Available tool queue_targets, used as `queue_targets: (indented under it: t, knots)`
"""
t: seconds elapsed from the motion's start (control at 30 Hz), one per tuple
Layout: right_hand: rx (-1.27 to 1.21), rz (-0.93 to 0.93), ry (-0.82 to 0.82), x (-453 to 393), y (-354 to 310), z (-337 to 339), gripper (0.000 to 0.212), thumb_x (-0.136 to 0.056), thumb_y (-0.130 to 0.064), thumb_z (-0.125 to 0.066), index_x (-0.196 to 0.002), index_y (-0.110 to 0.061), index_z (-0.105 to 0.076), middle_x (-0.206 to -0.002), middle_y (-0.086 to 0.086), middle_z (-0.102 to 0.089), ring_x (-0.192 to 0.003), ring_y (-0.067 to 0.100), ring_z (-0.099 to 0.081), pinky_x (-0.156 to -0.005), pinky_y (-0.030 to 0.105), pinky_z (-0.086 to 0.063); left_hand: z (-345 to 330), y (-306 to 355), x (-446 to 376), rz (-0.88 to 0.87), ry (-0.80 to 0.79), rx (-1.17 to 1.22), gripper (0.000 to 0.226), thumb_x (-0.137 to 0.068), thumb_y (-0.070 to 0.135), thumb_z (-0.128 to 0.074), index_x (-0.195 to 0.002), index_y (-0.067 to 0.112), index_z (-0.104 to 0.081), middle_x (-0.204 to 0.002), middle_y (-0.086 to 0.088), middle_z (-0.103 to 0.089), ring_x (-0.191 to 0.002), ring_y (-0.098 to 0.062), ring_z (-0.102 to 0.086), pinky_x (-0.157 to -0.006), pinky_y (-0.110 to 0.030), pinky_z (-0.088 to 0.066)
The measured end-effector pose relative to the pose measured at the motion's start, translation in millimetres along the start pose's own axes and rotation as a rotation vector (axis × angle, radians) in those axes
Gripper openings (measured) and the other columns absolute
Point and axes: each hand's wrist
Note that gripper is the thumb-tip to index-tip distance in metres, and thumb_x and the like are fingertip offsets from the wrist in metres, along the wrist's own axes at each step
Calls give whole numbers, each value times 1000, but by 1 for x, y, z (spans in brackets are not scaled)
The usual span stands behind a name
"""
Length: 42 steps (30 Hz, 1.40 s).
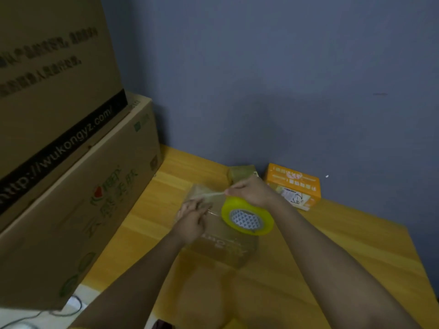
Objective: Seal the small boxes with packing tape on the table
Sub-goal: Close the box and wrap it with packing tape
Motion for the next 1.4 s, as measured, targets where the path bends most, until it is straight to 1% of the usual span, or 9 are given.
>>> queue_targets:
  t: [0.1, 0.17, 0.23, 0.4, 0.6, 0.77, 0.97, 1.17, 1.4]
  knots:
    - [48, -25, 24, -2, -5, -7, 27, -85, -41, -71, -101, -21, -78, -86, -11, -66, -71, 1, -53, -61, 20, -39, 16, -11, 6, 25, 1, 464, 37, -98, -1, -41, -134, 2, -51, -136, -11, -48, -124, -9, -50, -95, -6, -32]
    - [90, -44, 25, -7, -10, -11, 26, -84, -43, -71, -98, -22, -79, -74, -14, -63, -62, 2, -49, -59, 22, -37, 32, -15, 4, 217, 72, 1138, 27, -99, -7, -35, -108, -1, -60, -103, -10, -55, -82, -7, -64, -72, -13, -46]
    - [148, -60, 16, -11, -18, -17, 24, -85, -42, -70, -95, -22, -79, -71, -15, -64, -63, 3, -50, -64, 25, -38, 46, -22, -3, 433, 169, 1422, 21, -101, -1, -35, -98, 1, -56, -84, -8, -50, -64, -15, -58, -61, -20, -45]
    - [283, -135, -9, -18, -33, -27, 24, -88, -42, -66, -101, -25, -77, -114, -5, -70, -97, 14, -58, -81, 27, -44, 69, -31, -7, 476, -31, 1186, 38, -101, 39, -42, -103, 5, -60, -86, -5, -56, -80, -22, -55, -74, -34, -47]
    - [377, -202, -6, -20, -45, -34, 30, -86, -47, -65, -104, -26, -76, -116, -1, -68, -95, 16, -57, -78, 28, -41, 73, -44, -22, 303, 98, 809, 29, -92, 24, -64, -111, 2, -62, -90, -1, -60, -72, -14, -55, -61, -23, -43]
    - [453, -262, -1, -23, -55, -42, 36, -87, -49, -63, -110, -23, -74, -123, 0, -65, -108, 22, -58, -85, 30, -45, 75, -50, -29, 287, 168, 757, 27, -91, 20, -65, -67, 12, -55, -83, -1, -60, -77, -16, -56, -74, -31, -43]
    - [625, -330, 7, -34, -68, -58, 40, -88, -47, -59, -107, -13, -66, -113, 8, -63, -104, 28, -59, -76, 33, -44, 65, -65, -38, 426, 94, 842, 19, -92, 13, -64, -104, 0, -66, -114, -13, -65, -107, -32, -61, -81, -33, -44]
    - [690, -388, 19, -41, -75, -64, 50, -85, -49, -61, -123, -17, -61, -124, 7, -58, -113, 29, -57, -77, 34, -43, 48, -76, -43, 474, 78, 938, 5, -89, 12, -67, -92, 8, -64, -112, -14, -66, -83, -18, -58, -76, -30, -44]
    - [713, -409, 32, -42, -78, -67, 47, -83, -49, -62, -116, -16, -61, -116, 7, -60, -108, 29, -58, -75, 33, -44, 36, -82, -48, 516, 70, 955, 22, -87, 15, -69, -105, 2, -67, -96, -6, -63, -73, -13, -56, -62, -23, -44]
Point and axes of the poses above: each hand's wrist, its own x-axis away from the middle knuckle, its own z-axis out of the back of the hand, y = z × x
